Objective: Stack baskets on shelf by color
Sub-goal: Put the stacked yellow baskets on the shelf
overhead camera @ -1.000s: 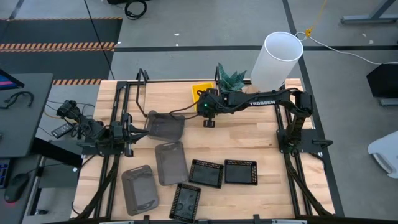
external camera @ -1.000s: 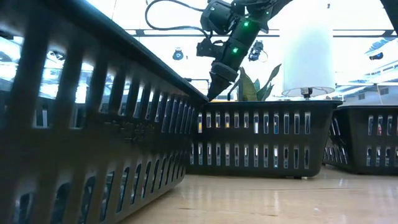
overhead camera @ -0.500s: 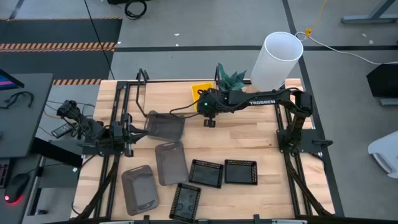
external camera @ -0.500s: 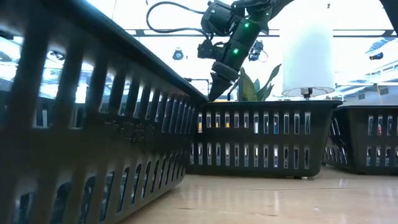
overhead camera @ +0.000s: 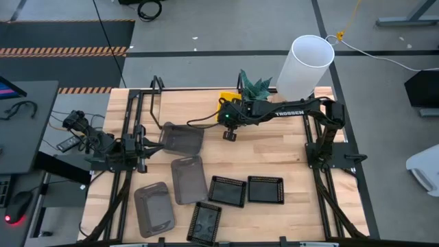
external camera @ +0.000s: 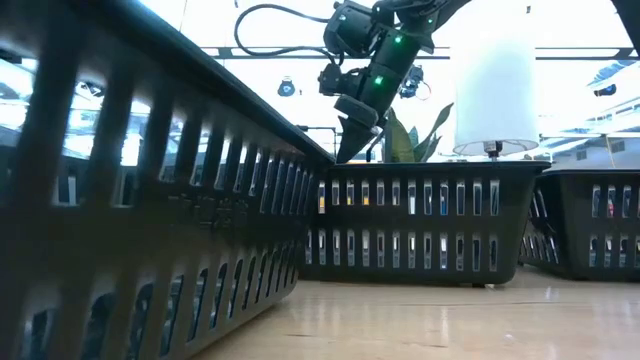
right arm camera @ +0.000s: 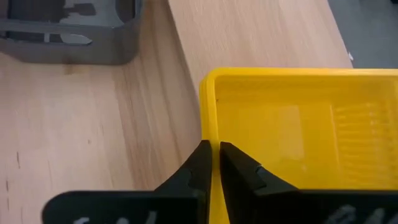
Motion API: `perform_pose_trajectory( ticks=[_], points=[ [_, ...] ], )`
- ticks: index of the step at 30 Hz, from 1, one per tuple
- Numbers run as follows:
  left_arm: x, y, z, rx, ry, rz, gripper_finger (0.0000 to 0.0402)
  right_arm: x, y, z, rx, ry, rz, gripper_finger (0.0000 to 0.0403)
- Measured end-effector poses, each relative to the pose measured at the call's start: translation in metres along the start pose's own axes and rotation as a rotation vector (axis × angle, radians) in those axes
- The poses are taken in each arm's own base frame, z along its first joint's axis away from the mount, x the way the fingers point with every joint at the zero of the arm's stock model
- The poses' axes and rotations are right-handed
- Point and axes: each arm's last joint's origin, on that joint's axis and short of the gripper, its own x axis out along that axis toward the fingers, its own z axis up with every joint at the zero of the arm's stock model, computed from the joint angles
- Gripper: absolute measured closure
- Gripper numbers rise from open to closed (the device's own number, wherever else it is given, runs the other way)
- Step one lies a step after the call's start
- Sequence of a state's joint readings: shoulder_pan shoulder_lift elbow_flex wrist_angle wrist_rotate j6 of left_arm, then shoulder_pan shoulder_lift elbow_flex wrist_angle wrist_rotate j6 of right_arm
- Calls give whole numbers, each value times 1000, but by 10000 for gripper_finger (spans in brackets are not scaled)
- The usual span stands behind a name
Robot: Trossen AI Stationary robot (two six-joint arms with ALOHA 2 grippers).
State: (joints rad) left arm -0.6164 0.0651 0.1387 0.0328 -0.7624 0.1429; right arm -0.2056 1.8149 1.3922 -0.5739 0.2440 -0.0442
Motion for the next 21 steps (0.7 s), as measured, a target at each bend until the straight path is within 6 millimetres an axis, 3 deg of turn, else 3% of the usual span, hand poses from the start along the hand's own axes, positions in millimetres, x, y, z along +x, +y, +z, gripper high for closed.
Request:
perform_pose_trajectory(
  ticks=[21],
  points=[
    [0,0,0,0,0,0,373,0,0,-5,-199,45,42,369]
  ],
)
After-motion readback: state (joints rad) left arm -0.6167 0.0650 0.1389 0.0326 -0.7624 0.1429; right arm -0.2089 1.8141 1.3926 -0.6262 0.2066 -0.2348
